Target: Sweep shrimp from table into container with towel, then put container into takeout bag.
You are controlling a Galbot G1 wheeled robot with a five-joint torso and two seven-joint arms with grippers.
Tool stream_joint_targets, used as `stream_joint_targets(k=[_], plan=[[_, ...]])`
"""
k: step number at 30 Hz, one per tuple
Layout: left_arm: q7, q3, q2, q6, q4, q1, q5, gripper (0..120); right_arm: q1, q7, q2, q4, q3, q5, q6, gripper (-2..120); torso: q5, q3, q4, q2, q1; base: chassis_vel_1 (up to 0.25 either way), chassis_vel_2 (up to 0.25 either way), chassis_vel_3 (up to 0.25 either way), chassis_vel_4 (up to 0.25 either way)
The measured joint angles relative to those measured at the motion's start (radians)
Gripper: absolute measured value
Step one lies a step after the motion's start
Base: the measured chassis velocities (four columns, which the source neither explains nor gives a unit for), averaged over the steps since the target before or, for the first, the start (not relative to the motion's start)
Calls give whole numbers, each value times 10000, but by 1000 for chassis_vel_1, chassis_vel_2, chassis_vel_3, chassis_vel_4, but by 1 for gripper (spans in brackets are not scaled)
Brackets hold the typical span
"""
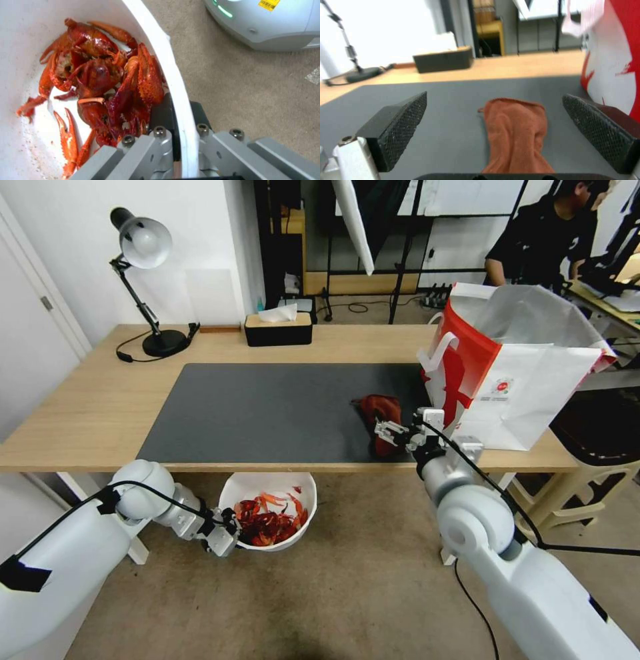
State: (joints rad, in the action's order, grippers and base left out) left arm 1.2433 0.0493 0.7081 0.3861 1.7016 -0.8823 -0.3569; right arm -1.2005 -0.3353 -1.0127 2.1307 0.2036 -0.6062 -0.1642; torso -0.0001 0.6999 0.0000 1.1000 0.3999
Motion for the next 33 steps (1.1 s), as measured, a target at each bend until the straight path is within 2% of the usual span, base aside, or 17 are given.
stream_joint_targets(k=[1,4,6,11,14,19,21,23,26,27,31,33], plan=[[-6,59,-12,29,38,-91,-20,0,-547,340,-12,166,151,438,461,100,0,0,-1,0,-1,0,0,0,0],[-14,110,-40,68,75,-180,-49,0,-1091,577,-82,324,338,841,897,100,2,-1,-2,1,-1,0,0,0,0],[-24,176,-90,115,216,-370,-115,0,-2055,924,-330,486,788,1546,1676,100,1,-1,0,1,0,0,0,0,0],[-38,248,-132,150,462,-659,-211,0,-3075,1280,-634,508,1244,2313,2513,100,2,-1,0,1,-1,0,0,0,0],[-48,385,-188,253,832,-1093,-391,0,-4142,1568,-924,440,1607,2926,3285,100,1,-1,-1,1,0,0,0,0,0],[-68,555,-281,358,1238,-1643,-510,0,-4894,1713,-1158,292,1816,3259,3740,100,3,-2,-1,1,-1,0,0,0,0],[-104,756,-354,552,1587,-2149,-637,0,-5306,1786,-1306,208,1866,3465,4007,100,0,-1,1,1,-1,0,0,0,0],[-132,815,-384,613,1690,-2316,-674,0,-5375,1809,-1339,200,1882,3498,4049,100,2,-2,0,1,-1,0,0,0,0],[-282,1017,-571,805,2097,-2877,-790,0,-5604,1890,-1431,157,1941,3561,4183,100,-1,0,1,1,-1,0,0,0,0],[-385,1224,-712,908,2375,-3250,-813,0,-5684,1924,-1472,89,1969,3590,4274,100,1,0,0,1,-1,0,0,0,0],[-459,1483,-846,965,2670,-3606,-719,0,-5758,1984,-1525,-10,2006,3595,4386,100,1,-1,1,1,-1,0,0,0,0],[-560,2038,-995,1060,3191,-4146,-453,0,-5823,2158,-1639,-224,2027,3595,4599,100,1,-1,1,0,-2,0,0,0,0]])
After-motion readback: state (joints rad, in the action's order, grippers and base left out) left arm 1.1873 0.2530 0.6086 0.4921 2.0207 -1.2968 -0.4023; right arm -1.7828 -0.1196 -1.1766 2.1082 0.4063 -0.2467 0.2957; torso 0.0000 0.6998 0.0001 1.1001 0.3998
